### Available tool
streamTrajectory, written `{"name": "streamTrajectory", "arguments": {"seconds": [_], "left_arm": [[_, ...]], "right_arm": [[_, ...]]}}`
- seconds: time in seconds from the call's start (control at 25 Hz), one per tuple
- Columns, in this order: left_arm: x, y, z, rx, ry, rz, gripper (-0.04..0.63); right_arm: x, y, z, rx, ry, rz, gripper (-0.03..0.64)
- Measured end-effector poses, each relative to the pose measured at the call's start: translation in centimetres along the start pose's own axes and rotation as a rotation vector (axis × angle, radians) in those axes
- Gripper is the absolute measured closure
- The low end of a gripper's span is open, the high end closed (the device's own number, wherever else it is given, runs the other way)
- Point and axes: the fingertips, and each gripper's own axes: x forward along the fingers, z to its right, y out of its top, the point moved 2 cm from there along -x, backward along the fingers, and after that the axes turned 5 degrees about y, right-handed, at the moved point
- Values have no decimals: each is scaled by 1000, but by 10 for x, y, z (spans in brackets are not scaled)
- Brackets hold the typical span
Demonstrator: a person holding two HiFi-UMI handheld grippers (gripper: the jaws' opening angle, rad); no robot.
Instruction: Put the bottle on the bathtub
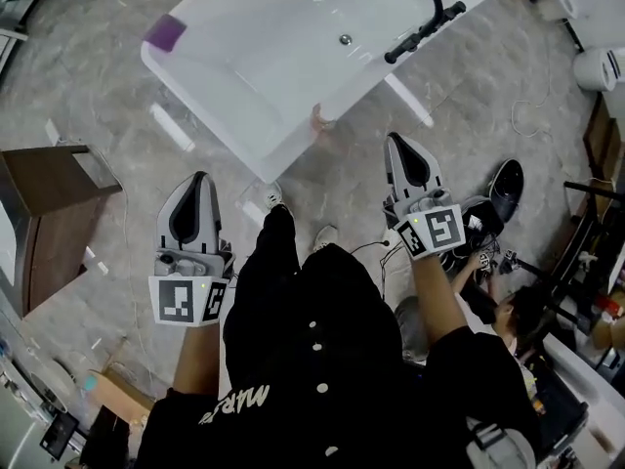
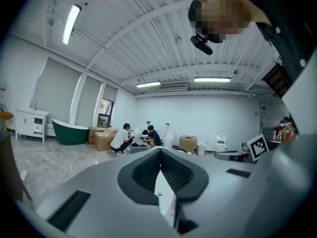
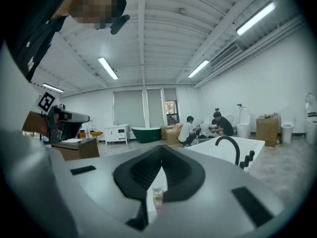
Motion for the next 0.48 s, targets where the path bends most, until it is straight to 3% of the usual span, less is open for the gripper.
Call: {"name": "streamTrajectory", "arguments": {"seconds": [0.16, 0.48], "left_arm": [[-6, 13, 8, 18, -23, 7, 584], [-33, 43, 12, 24, 33, 71, 584]], "right_arm": [[-20, 49, 4, -5, -47, 63, 627], [-74, 109, 10, -29, -125, 136, 626]]}}
